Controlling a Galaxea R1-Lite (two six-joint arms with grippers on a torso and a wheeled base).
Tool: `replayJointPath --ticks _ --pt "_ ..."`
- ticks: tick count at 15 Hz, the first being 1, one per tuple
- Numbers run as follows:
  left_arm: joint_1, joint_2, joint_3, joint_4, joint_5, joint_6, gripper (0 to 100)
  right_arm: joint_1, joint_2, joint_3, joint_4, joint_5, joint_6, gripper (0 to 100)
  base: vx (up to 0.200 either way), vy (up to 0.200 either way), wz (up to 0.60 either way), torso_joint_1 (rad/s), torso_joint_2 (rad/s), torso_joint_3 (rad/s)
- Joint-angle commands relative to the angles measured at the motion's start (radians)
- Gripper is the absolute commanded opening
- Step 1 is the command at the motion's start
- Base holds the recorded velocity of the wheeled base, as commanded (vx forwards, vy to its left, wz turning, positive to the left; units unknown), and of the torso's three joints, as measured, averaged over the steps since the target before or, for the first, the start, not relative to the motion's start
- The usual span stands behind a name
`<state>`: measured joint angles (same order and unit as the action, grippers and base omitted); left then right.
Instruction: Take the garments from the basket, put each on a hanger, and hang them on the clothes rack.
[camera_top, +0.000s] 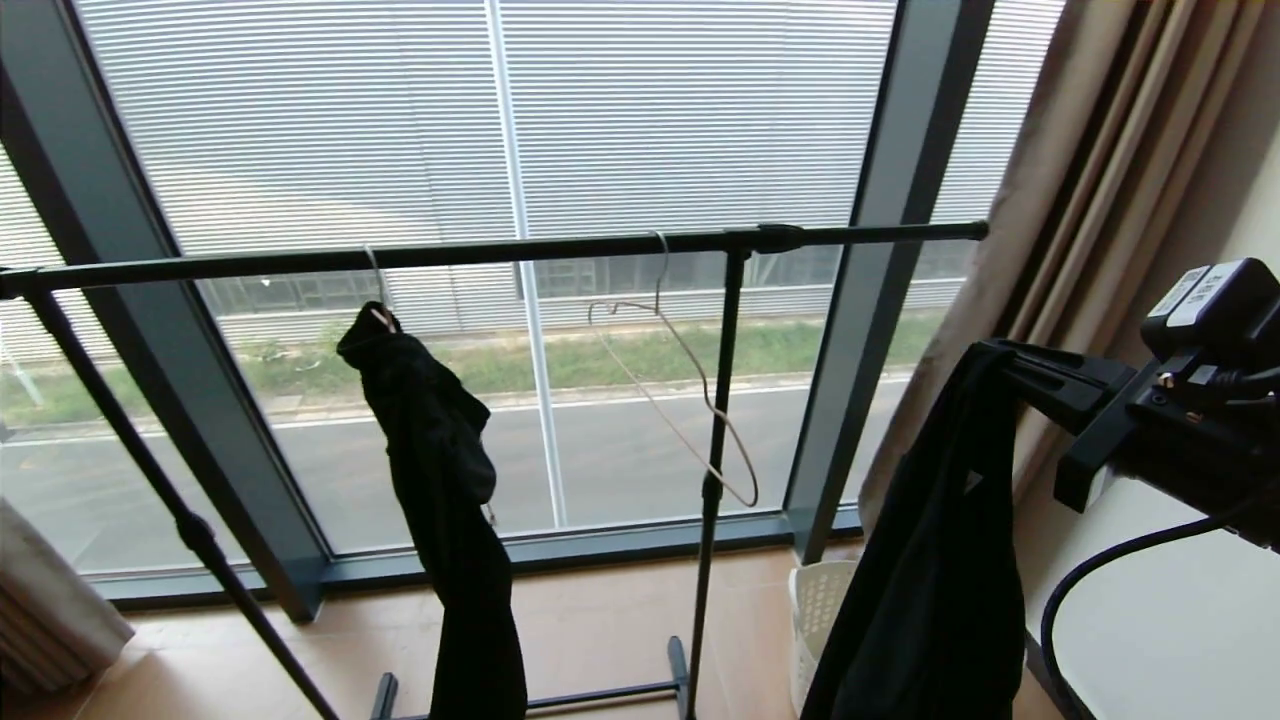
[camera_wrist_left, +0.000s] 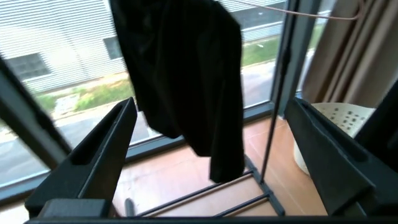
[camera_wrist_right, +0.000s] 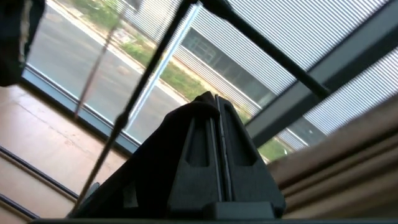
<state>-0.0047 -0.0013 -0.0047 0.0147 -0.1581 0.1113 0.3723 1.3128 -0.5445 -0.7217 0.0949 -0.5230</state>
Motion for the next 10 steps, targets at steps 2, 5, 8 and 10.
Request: replayJointPath --ticks 2,5,8,10 --pt "0.0 0.001 0.0 0.001 0.0 -0.002 100 0.0 0.0 0.0 -0.001 0.002 -0.002 0 0.0 0.0 0.3 0.001 0.0 0.004" --pt "0.0 0.001 0.0 0.001 -0.001 -0.002 100 0.0 -0.001 0.0 -0.001 0.002 -0.003 0 0.0 0.0 0.0 0.0 0.0 0.0" --pt "0.0 0.001 0.0 0.001 -0.001 -0.002 100 -0.001 -0.003 0.0 -0.002 0.002 -0.003 0 0.0 0.0 0.0 0.0 0.0 0.0" --pt "0.0 0.001 0.0 0.001 -0.001 -0.004 100 -0.001 -0.003 0.0 -0.002 0.002 -0.003 0 -0.2 0.0 0.0 -0.002 0.0 0.0"
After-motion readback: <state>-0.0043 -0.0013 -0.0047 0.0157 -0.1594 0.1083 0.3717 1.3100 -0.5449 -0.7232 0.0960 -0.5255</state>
